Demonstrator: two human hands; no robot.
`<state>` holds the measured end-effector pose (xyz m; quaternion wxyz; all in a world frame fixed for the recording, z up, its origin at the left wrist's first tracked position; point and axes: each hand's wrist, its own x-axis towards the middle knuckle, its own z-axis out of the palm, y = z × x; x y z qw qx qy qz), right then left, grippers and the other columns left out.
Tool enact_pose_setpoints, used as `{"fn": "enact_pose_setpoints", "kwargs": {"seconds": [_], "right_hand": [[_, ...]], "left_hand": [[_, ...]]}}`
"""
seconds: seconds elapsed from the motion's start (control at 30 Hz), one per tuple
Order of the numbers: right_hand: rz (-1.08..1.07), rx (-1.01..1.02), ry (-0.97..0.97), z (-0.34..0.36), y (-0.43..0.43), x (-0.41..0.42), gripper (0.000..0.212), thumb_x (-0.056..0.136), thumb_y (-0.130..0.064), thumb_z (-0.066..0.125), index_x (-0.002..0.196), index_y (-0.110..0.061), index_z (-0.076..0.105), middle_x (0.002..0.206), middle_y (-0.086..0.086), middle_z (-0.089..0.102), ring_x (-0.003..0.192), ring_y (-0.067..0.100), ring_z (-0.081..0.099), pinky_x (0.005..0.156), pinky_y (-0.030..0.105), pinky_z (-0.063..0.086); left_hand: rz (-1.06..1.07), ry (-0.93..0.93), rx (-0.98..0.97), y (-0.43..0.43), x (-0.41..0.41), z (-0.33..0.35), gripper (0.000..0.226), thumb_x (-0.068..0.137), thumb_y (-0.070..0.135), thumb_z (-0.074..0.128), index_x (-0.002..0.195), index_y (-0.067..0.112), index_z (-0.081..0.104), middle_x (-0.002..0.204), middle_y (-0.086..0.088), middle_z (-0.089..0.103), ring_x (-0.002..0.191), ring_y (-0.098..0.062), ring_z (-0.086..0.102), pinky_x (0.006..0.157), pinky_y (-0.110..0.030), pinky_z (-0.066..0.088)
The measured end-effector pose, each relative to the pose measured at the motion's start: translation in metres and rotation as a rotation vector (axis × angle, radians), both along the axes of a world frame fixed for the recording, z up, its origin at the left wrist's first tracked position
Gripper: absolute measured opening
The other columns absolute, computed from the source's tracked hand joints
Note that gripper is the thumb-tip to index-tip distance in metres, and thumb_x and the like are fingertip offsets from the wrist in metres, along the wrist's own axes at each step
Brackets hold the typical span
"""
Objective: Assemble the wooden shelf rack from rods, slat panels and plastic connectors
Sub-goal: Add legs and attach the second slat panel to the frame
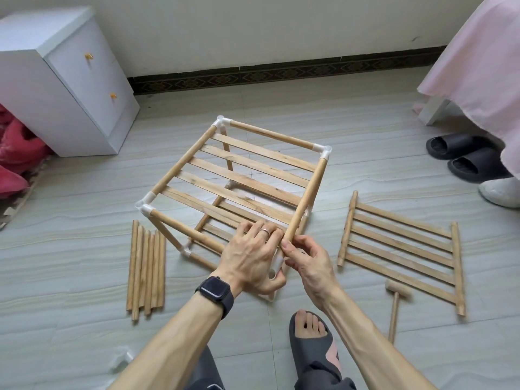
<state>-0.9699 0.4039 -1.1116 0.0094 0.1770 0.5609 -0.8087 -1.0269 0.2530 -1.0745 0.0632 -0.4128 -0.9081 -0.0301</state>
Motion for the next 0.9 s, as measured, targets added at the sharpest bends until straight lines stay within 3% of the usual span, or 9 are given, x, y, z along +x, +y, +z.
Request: {"fn": "enact_pose_setpoints", "kwargs": {"seconds": [0.1,0.2,0.33,0.4,0.47,0.53,0.7,0.9], "right_hand": [[0.025,0.008,-0.027,0.005,0.004,-0.002,0.041,0.073,-0.035,0.081,0.106,-0.012,0.075,0.095,0.001,0.074,0.088,0.012,0.068,0.070,0.023,0.052],[0.089,0.033,-0.079,0.012,0.014,-0.011,0.048,0.068,-0.040,0.084,0.106,-0.011,0.075,0.089,0.001,0.071,0.081,0.014,0.065,0.072,0.030,0.051],[0.011,0.043,-0.131,0.017,0.023,-0.026,0.038,0.088,-0.044,0.075,0.109,-0.012,0.071,0.090,0.001,0.072,0.072,0.015,0.066,0.069,0.032,0.054],[-0.018,0.076,-0.114,0.017,0.024,-0.032,0.034,0.090,-0.041,0.073,0.109,-0.013,0.072,0.087,-0.001,0.073,0.068,0.012,0.065,0.065,0.028,0.054],[-0.020,0.082,-0.094,0.016,0.023,-0.036,0.031,0.088,-0.034,0.076,0.109,-0.012,0.072,0.079,-0.001,0.073,0.065,0.010,0.065,0.062,0.023,0.054],[-0.034,0.098,-0.076,0.015,0.022,-0.040,0.025,0.089,-0.027,0.077,0.107,-0.010,0.072,0.072,0.001,0.072,0.064,0.009,0.067,0.060,0.019,0.054],[-0.020,0.224,-0.046,0.012,0.024,-0.048,0.015,0.093,-0.023,0.073,0.096,-0.008,0.072,0.061,-0.005,0.067,0.059,0.004,0.063,0.057,0.015,0.051],[-0.034,0.300,-0.066,0.012,0.017,-0.042,0.022,0.093,-0.031,0.074,0.095,-0.009,0.074,0.070,0.003,0.060,0.068,0.009,0.064,0.062,0.019,0.053]], "left_hand": [[0.009,-0.019,-0.056,-0.001,0.001,0.006,0.068,0.066,0.051,0.055,0.120,0.010,0.060,0.113,-0.012,0.064,0.104,-0.031,0.058,0.096,-0.046,0.046],[0.041,-0.092,-0.100,0.004,0.002,0.010,0.078,0.071,0.053,0.049,0.137,0.012,0.049,0.132,-0.011,0.056,0.125,-0.031,0.049,0.111,-0.044,0.036],[0.038,-0.163,-0.144,0.009,-0.001,0.010,0.091,0.075,0.055,0.038,0.154,0.012,0.029,0.156,-0.008,0.039,0.152,-0.026,0.021,0.125,-0.045,0.013],[0.033,-0.142,-0.135,0.009,-0.002,0.009,0.085,0.074,0.054,0.042,0.148,0.011,0.037,0.147,-0.008,0.048,0.145,-0.027,0.032,0.123,-0.043,0.018],[0.029,-0.103,-0.116,0.010,-0.002,0.007,0.077,0.071,0.052,0.047,0.135,0.010,0.048,0.128,-0.010,0.059,0.123,-0.030,0.051,0.114,-0.041,0.034],[0.037,-0.084,-0.081,0.013,-0.003,0.003,0.071,0.068,0.050,0.050,0.126,0.008,0.054,0.116,-0.011,0.063,0.111,-0.031,0.056,0.104,-0.042,0.044],[0.055,-0.079,-0.075,0.016,-0.010,-0.001,0.070,0.070,0.050,0.046,0.125,0.008,0.054,0.113,-0.011,0.064,0.109,-0.032,0.056,0.097,-0.045,0.043],[0.055,-0.053,-0.070,0.013,-0.009,-0.002,0.070,0.069,0.051,0.050,0.123,0.006,0.059,0.111,-0.010,0.066,0.108,-0.031,0.058,0.093,-0.046,0.044]]}}
